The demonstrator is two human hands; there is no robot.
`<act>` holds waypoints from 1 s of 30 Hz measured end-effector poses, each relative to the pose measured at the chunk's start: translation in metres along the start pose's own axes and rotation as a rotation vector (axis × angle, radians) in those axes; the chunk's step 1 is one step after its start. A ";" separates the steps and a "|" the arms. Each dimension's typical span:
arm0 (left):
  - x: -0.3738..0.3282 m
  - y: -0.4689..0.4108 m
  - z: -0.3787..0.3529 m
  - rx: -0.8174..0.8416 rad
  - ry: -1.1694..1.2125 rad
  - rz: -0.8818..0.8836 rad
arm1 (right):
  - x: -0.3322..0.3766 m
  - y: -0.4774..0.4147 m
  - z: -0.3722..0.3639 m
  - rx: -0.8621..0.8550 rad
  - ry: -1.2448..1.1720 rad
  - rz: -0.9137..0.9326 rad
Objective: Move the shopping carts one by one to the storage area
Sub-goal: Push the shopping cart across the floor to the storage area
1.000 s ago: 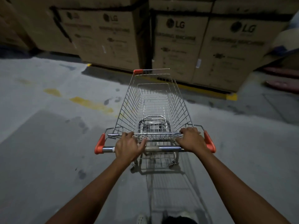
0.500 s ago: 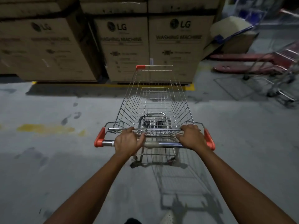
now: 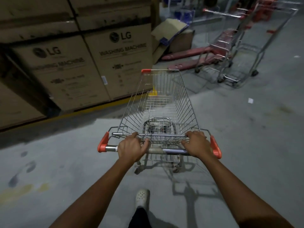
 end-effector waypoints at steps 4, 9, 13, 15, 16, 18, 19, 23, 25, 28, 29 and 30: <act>-0.029 -0.060 -0.007 0.032 -0.014 -0.133 | -0.028 -0.024 0.017 -0.055 -0.042 -0.141; -0.065 -0.132 -0.012 0.087 -0.015 -0.292 | -0.056 -0.048 0.033 -0.128 -0.070 -0.316; -0.093 -0.179 -0.013 0.091 -0.002 -0.429 | -0.071 -0.053 0.042 -0.211 -0.116 -0.460; -0.108 -0.201 -0.014 0.092 0.001 -0.492 | -0.077 -0.053 0.046 -0.270 -0.143 -0.528; -0.116 -0.210 -0.016 0.090 0.004 -0.523 | -0.080 -0.053 0.048 -0.307 -0.154 -0.559; -0.135 -0.229 -0.018 0.088 0.012 -0.585 | -0.088 -0.053 0.056 -0.393 -0.172 -0.607; -0.145 -0.238 -0.019 0.094 0.016 -0.610 | -0.092 -0.054 0.060 -0.428 -0.180 -0.630; -0.197 -0.265 -0.023 0.117 0.034 -0.694 | -0.126 -0.060 0.075 -0.497 -0.215 -0.721; -0.226 -0.276 -0.025 0.116 0.032 -0.733 | -0.149 -0.065 0.085 -0.510 -0.199 -0.768; -0.271 -0.293 -0.030 0.105 0.040 -0.794 | -0.183 -0.073 0.101 -0.485 -0.159 -0.851; -0.288 -0.298 -0.031 0.097 0.042 -0.813 | -0.196 -0.076 0.106 -0.491 -0.149 -0.875; -0.305 -0.305 -0.033 0.090 0.044 -0.831 | -0.210 -0.079 0.112 -0.501 -0.145 -0.894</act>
Point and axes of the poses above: each hand's wrist, its own y-axis away from the middle knuckle, its own z-axis out of the back of the hand, x = y × z, the point moved 8 cm from there along -y, towards the middle knuckle, and after that the axes turned 4 degrees about -x, right-handed, at the moved point
